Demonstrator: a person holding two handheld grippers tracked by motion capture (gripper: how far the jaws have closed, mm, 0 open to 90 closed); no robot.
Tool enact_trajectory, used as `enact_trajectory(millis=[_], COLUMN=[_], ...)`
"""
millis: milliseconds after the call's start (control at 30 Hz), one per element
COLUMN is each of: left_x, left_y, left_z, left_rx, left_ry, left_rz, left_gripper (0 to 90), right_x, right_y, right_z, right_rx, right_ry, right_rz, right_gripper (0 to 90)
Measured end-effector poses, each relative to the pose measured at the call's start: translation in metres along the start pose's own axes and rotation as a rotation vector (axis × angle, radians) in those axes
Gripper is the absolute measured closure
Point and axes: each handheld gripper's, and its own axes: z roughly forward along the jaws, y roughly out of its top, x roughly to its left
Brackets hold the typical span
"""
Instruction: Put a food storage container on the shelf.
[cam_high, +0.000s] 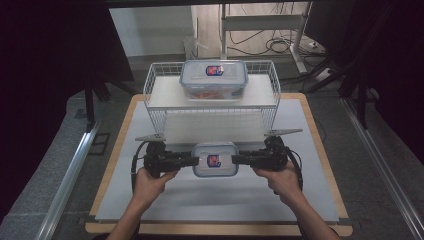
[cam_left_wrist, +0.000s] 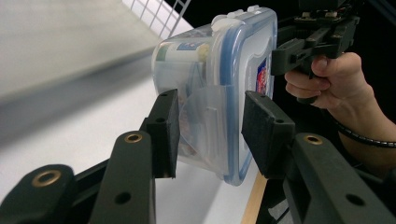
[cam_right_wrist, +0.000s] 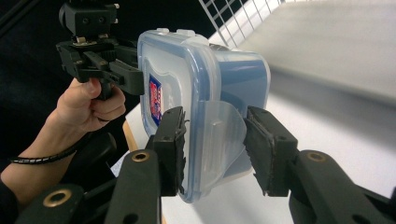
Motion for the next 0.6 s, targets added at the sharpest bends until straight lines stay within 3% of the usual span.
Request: enact_trajectory(millis=[367, 600], left_x=[-0.009, -0.016], left_y=[0.041, 0.071], left_z=[-0.018, -0.029], left_rx=[-0.045, -0.064], left_ry=[0.009, 0.023], left_rz=[0.025, 0.042], left_gripper=[57.4, 57.3], right_x=[0.015, 0.022], right_y=[0.046, 0.075], right_z=[-0.009, -0.015], right_rx=[-0.023, -0.042], right_ry=[0.008, 0.020], right_rz=[-0.048, -0.050], right_gripper=[58.5, 58.5])
